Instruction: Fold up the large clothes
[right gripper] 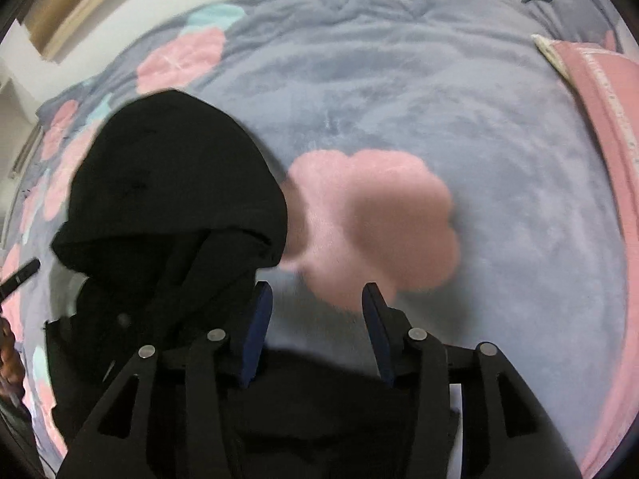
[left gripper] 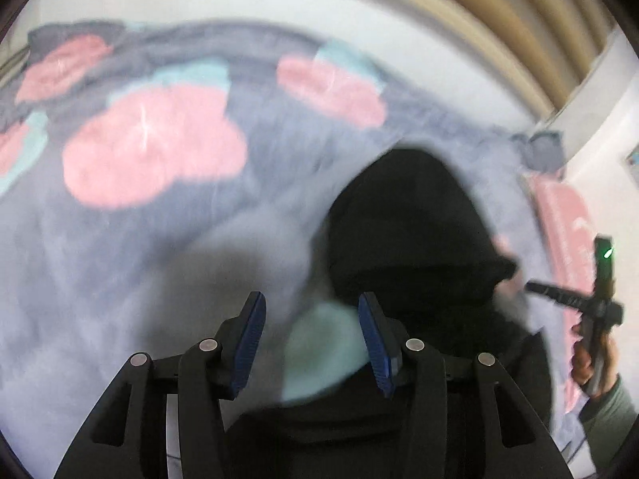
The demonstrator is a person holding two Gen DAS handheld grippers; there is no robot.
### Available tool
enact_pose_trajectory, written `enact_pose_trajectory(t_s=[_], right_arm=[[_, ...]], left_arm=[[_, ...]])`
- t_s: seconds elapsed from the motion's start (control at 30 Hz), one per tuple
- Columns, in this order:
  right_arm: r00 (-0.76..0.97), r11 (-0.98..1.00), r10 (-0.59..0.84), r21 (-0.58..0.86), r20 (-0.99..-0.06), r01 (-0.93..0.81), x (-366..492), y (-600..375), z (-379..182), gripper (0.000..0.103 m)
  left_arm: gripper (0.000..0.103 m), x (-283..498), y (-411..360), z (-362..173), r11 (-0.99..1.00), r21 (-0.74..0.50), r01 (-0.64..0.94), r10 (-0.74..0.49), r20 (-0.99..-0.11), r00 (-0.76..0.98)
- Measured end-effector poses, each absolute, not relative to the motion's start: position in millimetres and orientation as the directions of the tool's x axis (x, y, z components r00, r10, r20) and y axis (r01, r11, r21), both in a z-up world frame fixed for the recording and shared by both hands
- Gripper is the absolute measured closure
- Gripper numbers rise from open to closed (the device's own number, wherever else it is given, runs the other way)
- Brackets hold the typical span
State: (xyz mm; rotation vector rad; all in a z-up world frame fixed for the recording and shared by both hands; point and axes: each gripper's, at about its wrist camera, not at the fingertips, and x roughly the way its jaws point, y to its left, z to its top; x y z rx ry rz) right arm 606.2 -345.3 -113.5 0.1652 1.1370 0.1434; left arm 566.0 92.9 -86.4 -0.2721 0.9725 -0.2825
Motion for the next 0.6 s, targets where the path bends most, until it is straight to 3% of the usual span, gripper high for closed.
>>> enact_pose_trajectory(t_s=[0.1, 0.2, 0.37, 0.5, 0.6], right_arm=[[0.459, 0.962, 0.256, 0.268, -0.851, -0.04, 615.4, -339.4, -87.9, 0.052], [0.48, 0.955, 0.287, 0.287, -0.829, -0.076, 637.5, -314.1, -75.5, 0.051], [0.408, 0.958, 0.286, 0.265, -0.867, -0.11, 675.5, -278.1, -115.7, 0.051], [0.312, 0.977, 0.204, 0.174, -0.928, -0.122, 686.0, -262.2, -177.0, 0.052], [0.342, 0.972, 0.229, 0.198, -0.911, -0.125, 683.6, -264.8, -188.3, 0.051]], left_arm=[[0.053, 582.8, 79.1, -57.2, 0.901, -0.405, 0.158, -0.419, -0.712, 0.563], [0.053, 599.5, 44.6, -51.2, 0.903, -0.375, 0.208, -0.424, -0.706, 0.567], [0.053, 629.4, 14.6, -105.3, 0.893, -0.405, 0.194, -0.448, -0.774, 0.447], [0.053, 644.1, 0.0, -177.8, 0.937, -0.322, 0.134, -0.349, -0.881, 0.32], [0.053, 642.4, 1.7, -183.5, 0.932, -0.336, 0.136, -0.363, -0.867, 0.343]])
